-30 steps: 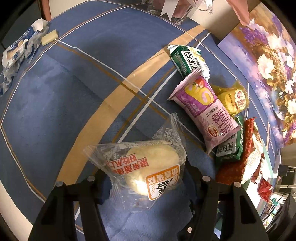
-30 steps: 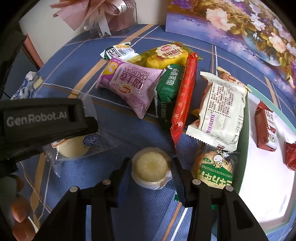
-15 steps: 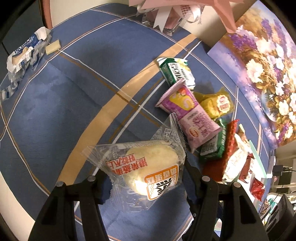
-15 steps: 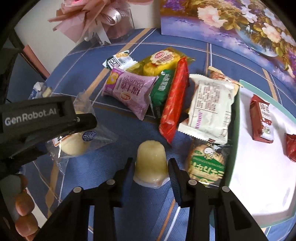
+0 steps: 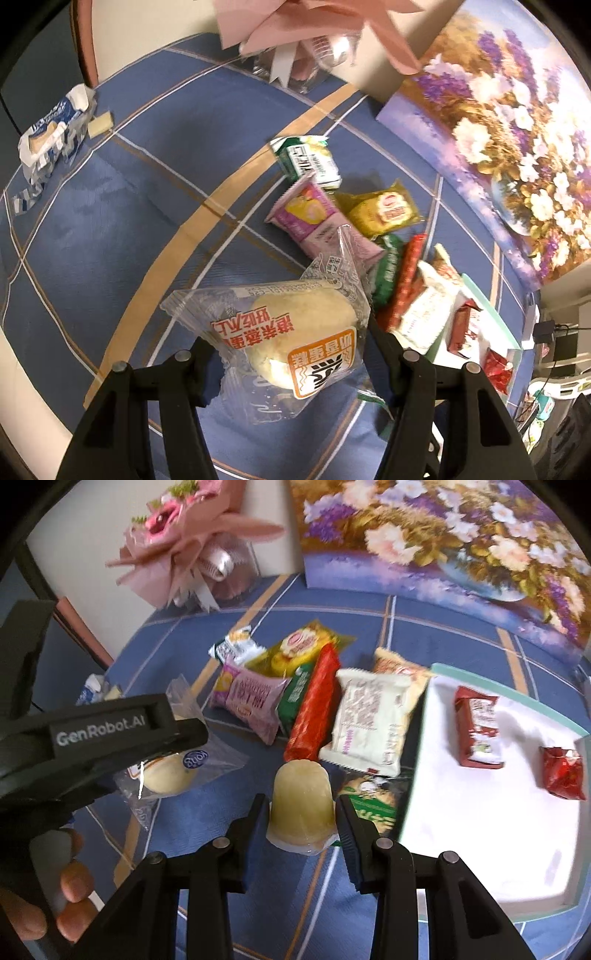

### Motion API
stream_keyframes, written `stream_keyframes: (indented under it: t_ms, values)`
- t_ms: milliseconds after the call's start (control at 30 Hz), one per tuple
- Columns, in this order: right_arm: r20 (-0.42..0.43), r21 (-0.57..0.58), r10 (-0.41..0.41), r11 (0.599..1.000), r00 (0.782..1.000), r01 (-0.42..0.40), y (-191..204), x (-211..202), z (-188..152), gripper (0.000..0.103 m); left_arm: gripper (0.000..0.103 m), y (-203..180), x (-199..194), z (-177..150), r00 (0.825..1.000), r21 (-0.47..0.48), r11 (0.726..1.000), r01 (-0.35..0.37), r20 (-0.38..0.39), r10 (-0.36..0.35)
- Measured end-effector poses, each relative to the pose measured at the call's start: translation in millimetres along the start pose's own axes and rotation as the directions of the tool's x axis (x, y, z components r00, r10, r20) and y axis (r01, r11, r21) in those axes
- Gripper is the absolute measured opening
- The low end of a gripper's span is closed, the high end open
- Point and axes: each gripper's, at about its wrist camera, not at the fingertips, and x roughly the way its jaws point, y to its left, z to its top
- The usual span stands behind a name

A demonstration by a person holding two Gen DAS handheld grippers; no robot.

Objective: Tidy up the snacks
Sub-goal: 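Carry the bun and pudding cup into the white tray and open both tools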

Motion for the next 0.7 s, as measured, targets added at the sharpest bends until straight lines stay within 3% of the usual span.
stream_keyframes:
  t_ms: [300, 500, 700]
  values:
    - [0.027, 0.154, -0.068, 0.986, 0.997, 0.063, -64.0, -23.9, 0.7, 0.040, 0.065, -51.2, -9.2, -13.6, 0.999, 0.088, 0.995, 0.041, 0.014, -0.042]
    - [0.015, 0.323, -0.142, 0.937, 0.990, 0.130, -135.2, -44.9, -4.7, 0.040, 0.065, -101.4, 0.0, -40.6, 0.995, 0.187, 0.978, 0.097, -0.048, -0.089]
    - [-0.004, 0.442, -0.229, 0.873, 0.973, 0.207, -192.8, -63.1, -17.3, 0.040, 0.065, -146.5, 12.7, -69.0, 0.991, 0.276, 0.955, 0.113, -0.100, -0.089]
